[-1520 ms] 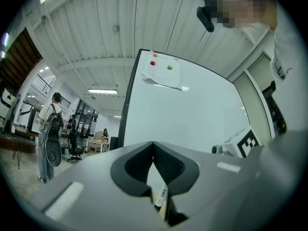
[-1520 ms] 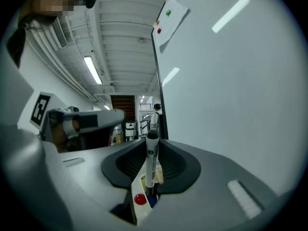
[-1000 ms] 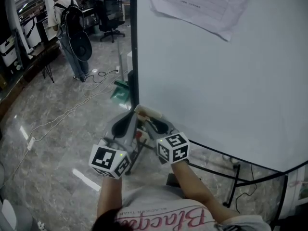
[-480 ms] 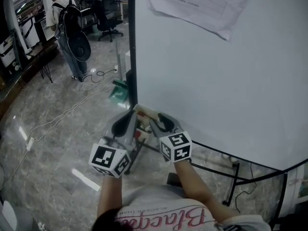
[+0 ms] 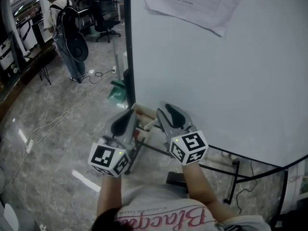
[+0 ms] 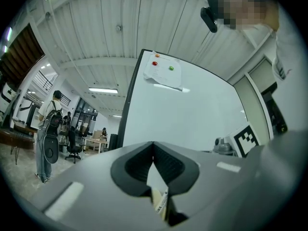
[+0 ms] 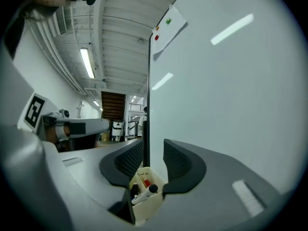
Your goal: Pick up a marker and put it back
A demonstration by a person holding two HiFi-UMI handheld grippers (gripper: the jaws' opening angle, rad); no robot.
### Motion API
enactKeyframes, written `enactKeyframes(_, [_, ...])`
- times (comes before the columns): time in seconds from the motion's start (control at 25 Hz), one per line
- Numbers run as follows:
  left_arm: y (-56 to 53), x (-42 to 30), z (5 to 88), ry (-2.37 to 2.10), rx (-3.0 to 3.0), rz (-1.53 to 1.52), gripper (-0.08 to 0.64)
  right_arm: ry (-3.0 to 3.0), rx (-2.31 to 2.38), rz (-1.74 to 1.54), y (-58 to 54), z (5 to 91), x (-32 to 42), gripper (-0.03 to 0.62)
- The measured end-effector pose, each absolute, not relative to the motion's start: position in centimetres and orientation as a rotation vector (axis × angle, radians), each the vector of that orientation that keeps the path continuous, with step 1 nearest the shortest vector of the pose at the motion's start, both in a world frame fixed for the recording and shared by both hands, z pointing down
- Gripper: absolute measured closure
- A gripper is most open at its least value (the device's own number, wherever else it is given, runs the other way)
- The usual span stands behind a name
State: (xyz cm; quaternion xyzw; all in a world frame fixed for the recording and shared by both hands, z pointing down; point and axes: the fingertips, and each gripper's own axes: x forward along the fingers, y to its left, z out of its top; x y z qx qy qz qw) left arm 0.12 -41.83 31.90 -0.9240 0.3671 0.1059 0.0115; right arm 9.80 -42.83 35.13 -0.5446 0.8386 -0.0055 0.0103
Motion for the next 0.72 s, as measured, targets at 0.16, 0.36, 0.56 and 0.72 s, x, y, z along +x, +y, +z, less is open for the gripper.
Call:
enactKeyframes(0.16, [-41.6,0.4,31.6,1.129,-2.882,0.334,0.560,2.590,-1.713,0.027,-41.9,34.0,10.2,0.591])
enactKeyframes(0.36, [-41.4,0.9,31.5,1.103,-2.880,0.334,0.560,2.610,-1.707,0.042,-41.4,33.9,10.1,0.591])
enactKeyframes(0.56, [-41.1,1.3,31.3,1.087,-2.882,0.333,0.560,2.616,-1.705,0.059,-40.9,33.6,10.2,0.591])
enactKeyframes(0.72, [-41.0,1.5,31.2,1.082,-2.886,0.338,0.560,2.619,-1.695,0.053,-40.8,33.4,10.4,0.591])
